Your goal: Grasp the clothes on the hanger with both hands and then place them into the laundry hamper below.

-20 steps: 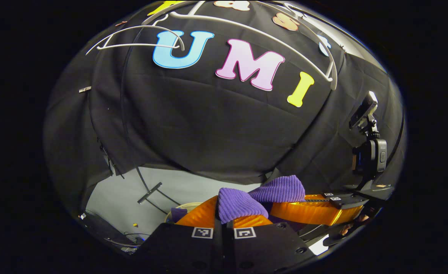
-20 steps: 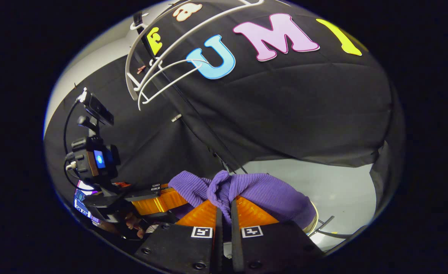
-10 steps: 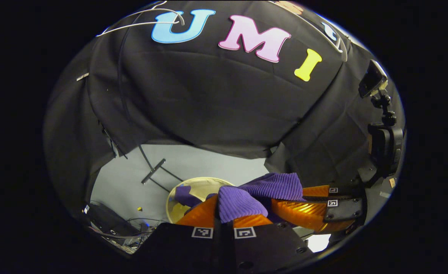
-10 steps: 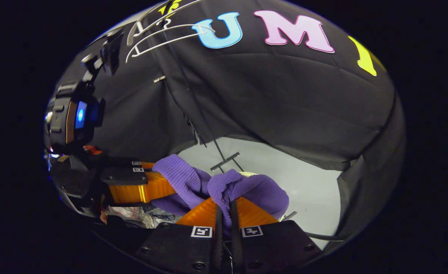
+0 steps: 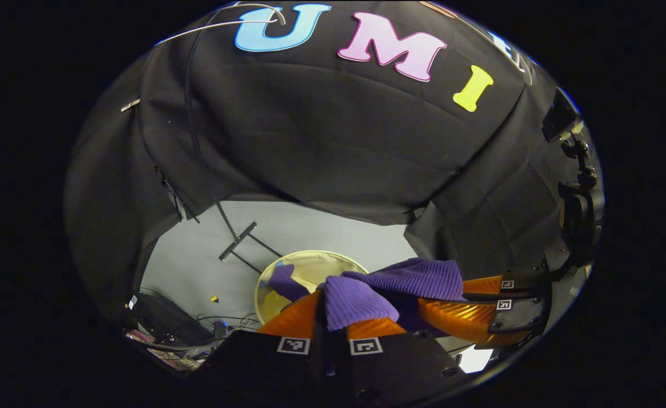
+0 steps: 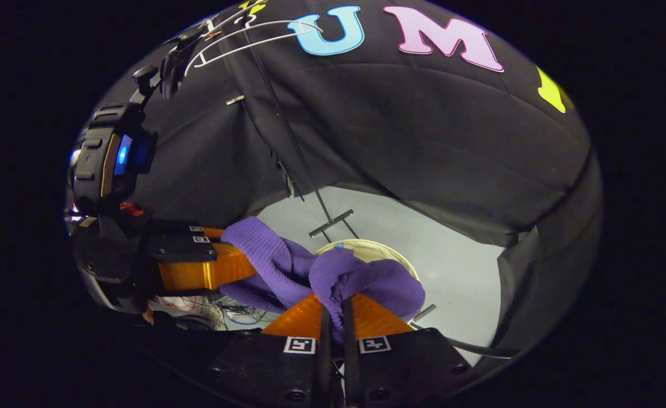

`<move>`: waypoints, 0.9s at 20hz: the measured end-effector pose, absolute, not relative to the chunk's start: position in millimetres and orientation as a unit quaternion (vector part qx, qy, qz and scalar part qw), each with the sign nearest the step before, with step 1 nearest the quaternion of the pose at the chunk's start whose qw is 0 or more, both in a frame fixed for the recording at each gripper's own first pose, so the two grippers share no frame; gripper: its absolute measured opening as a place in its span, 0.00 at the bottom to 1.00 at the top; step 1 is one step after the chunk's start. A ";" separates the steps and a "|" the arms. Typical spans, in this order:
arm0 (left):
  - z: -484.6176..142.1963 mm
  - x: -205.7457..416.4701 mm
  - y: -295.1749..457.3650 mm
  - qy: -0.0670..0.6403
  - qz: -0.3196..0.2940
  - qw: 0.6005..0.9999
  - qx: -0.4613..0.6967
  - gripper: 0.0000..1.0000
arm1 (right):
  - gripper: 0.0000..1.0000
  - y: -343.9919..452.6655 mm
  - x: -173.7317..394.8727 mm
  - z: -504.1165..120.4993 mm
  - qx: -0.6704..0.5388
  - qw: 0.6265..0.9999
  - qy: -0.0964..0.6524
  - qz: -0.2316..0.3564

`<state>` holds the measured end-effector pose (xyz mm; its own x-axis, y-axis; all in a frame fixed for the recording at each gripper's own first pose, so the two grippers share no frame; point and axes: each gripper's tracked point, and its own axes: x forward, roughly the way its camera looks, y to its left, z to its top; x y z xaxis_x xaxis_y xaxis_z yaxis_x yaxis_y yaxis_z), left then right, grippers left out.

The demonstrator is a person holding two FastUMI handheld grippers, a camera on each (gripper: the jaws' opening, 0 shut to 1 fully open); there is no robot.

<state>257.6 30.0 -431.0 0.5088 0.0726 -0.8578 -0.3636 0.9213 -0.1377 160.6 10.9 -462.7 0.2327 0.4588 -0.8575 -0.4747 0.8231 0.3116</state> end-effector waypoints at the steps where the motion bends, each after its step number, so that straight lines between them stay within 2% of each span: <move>1: -439.2 259.4 31.3 0.481 0.127 0.854 -0.156 0.12 | 0.34 15.1 165.5 -460.6 0.001 0.789 0.538 0.297; 3: -440.6 259.5 39.6 0.482 0.136 0.853 -0.145 0.54 | 0.76 22.6 188.7 -454.6 0.003 0.794 0.533 0.293; 4: -443.5 260.6 43.1 0.481 0.139 0.854 -0.140 0.75 | 0.97 17.5 181.2 -462.9 -0.006 0.800 0.525 0.290; 5: -438.6 259.1 44.1 0.479 0.141 0.856 -0.138 0.96 | 0.99 13.3 184.2 -458.3 -0.013 0.804 0.520 0.289; 13: -422.0 258.5 57.6 0.462 0.154 0.862 -0.140 0.96 | 0.99 6.7 183.1 -452.9 -0.024 0.808 0.516 0.283; 18: -377.8 256.9 67.4 0.413 0.153 0.888 -0.130 0.96 | 0.99 8.3 183.6 -424.3 -0.014 0.833 0.486 0.262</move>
